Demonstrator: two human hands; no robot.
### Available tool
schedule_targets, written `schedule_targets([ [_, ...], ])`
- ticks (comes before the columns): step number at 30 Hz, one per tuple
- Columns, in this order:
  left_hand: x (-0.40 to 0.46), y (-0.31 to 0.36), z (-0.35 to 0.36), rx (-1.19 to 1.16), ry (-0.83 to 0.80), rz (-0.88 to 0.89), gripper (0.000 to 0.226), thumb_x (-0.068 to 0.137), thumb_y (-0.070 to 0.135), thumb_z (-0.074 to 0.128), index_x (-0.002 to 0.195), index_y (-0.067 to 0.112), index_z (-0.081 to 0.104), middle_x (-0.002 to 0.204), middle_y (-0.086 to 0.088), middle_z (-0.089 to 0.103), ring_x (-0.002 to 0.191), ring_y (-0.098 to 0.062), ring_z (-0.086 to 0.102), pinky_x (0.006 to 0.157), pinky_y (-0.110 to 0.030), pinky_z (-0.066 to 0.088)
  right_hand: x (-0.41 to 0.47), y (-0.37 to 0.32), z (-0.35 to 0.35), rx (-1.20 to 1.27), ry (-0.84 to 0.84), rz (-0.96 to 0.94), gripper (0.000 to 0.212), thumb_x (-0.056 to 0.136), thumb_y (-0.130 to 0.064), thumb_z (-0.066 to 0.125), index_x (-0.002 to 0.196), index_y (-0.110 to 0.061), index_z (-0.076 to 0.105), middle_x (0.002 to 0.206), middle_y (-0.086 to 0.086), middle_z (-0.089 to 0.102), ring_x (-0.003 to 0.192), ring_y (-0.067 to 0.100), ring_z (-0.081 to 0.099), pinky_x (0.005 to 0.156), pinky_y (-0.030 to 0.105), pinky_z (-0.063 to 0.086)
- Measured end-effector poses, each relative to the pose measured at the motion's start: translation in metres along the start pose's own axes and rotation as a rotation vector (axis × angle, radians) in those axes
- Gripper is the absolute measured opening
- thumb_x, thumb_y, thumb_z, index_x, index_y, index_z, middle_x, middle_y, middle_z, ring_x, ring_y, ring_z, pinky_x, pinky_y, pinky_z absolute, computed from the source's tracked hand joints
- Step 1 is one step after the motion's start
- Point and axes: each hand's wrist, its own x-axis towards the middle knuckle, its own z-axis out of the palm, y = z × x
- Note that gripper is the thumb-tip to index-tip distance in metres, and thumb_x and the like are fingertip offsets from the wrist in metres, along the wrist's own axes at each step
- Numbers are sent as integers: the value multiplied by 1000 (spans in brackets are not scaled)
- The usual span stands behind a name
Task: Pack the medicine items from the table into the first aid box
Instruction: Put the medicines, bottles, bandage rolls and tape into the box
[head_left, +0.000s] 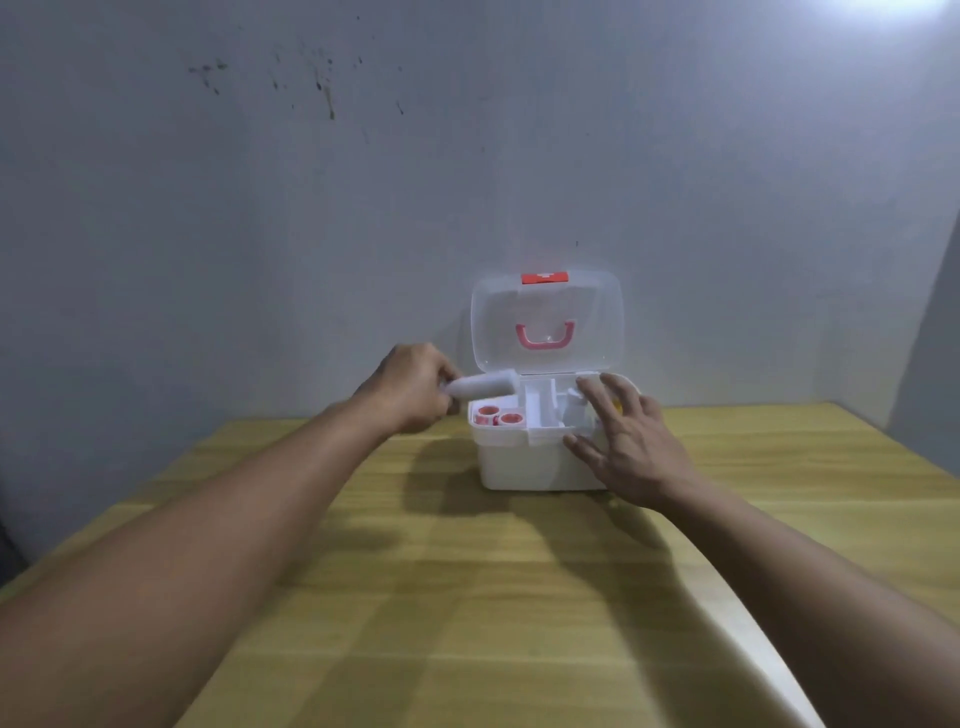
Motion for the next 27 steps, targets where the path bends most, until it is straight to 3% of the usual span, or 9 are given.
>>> schedule_targets([
  [5, 57, 31, 29, -53, -46, 13, 24, 77, 16, 75, 101, 17, 74, 103, -7, 65, 88, -22, 56, 75, -28, 40, 2, 5, 6, 9, 19, -12, 67, 85, -65, 40, 142, -42, 13, 156, -4, 9, 139, 30, 16, 108, 49, 35],
  [9, 76, 37, 59, -131, -84, -39, 23, 79, 11, 73, 102, 14, 73, 102, -11, 66, 87, -27, 62, 74, -33, 52, 5, 8, 8, 22, 20, -15, 69, 85, -66, 40, 143, -43, 10, 156, -7, 7, 140, 28, 12, 109, 49, 33],
  [12, 82, 35, 70, -118, -66, -55, 21, 81, 8, 70, 100, 16, 73, 101, -12, 68, 89, -30, 63, 92, -45, 51, 5, 9, 9, 19, 24, -24, 71, 84, -67, 39, 143, -44, 7, 157, -7, 7, 141, 27, 11, 108, 50, 35],
  [16, 88, 27, 66, -148, -48, -36, 30, 84, 0, 63, 104, 19, 73, 118, -11, 65, 107, -29, 56, 100, -46, 45, 5, 11, 10, 16, 43, -38, 70, 85, -66, 39, 144, -43, 9, 156, -6, 9, 140, 27, 14, 109, 47, 34],
  [20, 86, 26, 72, -233, -144, -7, 42, 86, -12, 50, 104, 18, 73, 132, -12, 56, 109, -33, 55, 79, -34, 53, 5, 11, 10, 16, 52, -43, 71, 85, -66, 39, 145, -42, 11, 156, -5, 11, 140, 27, 15, 109, 46, 35],
  [21, 85, 26, 76, -247, -173, 5, 46, 85, -14, 49, 111, 18, 70, 139, -11, 50, 115, -35, 54, 77, -33, 54, 4, 11, 10, 19, 53, -43, 71, 85, -66, 39, 145, -42, 11, 156, -5, 11, 140, 26, 15, 108, 46, 35],
  [23, 83, 27, 87, -217, -195, 54, 65, 85, -14, 48, 136, 26, 50, 156, -3, 30, 139, -35, 33, 95, -39, 49, 4, 12, 10, 23, 48, -43, 71, 84, -67, 38, 144, -43, 9, 156, -6, 10, 140, 26, 14, 108, 46, 36],
  [25, 82, 27, 96, -151, -163, 86, 81, 86, -10, 46, 149, 32, 20, 162, 3, 9, 148, -26, 10, 114, -49, 28, 4, 12, 10, 25, 48, -46, 70, 85, -67, 38, 144, -43, 8, 156, -6, 10, 139, 26, 14, 108, 46, 36],
  [27, 81, 27, 99, -122, -75, 79, 81, 84, -9, 44, 151, 26, 15, 162, 0, 9, 148, -22, 8, 118, -50, 14, 3, 11, 10, 19, 54, -49, 70, 85, -67, 38, 144, -42, 9, 156, -6, 10, 139, 25, 15, 108, 45, 35],
])
